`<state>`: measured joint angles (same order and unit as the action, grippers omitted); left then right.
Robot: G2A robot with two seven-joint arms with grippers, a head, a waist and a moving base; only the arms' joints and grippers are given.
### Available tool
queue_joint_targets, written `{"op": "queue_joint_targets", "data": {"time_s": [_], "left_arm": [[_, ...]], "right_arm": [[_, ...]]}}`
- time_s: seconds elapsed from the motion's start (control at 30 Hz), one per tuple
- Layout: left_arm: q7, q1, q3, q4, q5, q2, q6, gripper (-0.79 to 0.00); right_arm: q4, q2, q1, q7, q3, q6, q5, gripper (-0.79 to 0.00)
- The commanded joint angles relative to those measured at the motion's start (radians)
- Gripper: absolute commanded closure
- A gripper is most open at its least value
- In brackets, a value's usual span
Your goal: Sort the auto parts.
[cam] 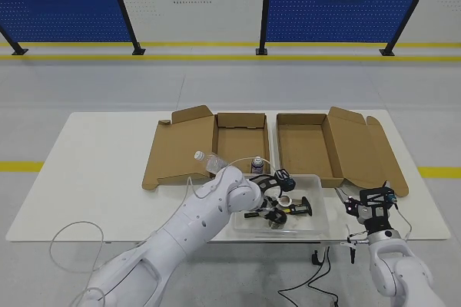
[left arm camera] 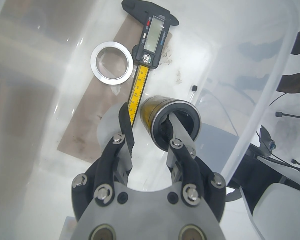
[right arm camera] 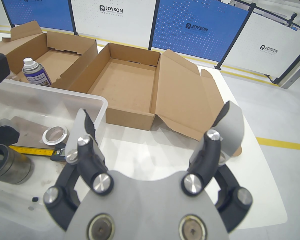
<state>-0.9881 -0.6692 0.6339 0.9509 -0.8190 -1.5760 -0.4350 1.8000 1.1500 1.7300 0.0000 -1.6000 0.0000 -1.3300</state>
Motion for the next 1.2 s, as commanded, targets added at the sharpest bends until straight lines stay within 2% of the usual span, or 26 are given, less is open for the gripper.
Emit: {"op": "queue_joint_targets", "data": {"time_s": [0.0,0.07,0.17,0.2,0.43,0.63,0.8,1.17], "left_arm": [[0.001,0.003,-0.002,-0.007,-0.001,-0.001,-0.002,-0.215],[0.0,0.005,-0.005,-0.012,-0.002,-0.003,-0.002,-0.169],[0.001,0.007,-0.008,-0.016,-0.002,-0.005,-0.004,-0.012],[0.002,0.007,-0.008,-0.017,-0.002,-0.005,-0.004,0.0],[0.008,0.005,0.001,0.013,-0.005,-0.002,0.0,0.0],[0.004,-0.021,0.049,0.089,-0.013,0.022,0.017,0.0],[-0.032,-0.072,0.109,0.219,-0.037,0.056,0.038,0.0],[-0.154,-0.25,0.268,0.63,-0.107,0.135,0.081,0.0]], "right_arm": [[0.0,0.0,0.0,0.0,0.0,0.0,0.0,-0.785],[0.0,0.0,0.0,0.0,0.0,0.0,0.0,-0.785],[0.0,0.0,0.0,0.0,0.0,0.0,0.0,-0.785],[0.0,0.0,0.0,0.0,0.0,0.0,0.0,-0.785],[0.0,0.0,0.0,0.0,0.0,0.0,0.0,-0.785],[0.0,0.0,0.0,0.0,0.0,0.0,0.0,-0.785],[0.0,0.0,0.0,0.0,0.0,0.0,0.0,-0.785],[0.0,0.0,0.0,0.0,0.0,0.0,0.0,-0.785]]}}
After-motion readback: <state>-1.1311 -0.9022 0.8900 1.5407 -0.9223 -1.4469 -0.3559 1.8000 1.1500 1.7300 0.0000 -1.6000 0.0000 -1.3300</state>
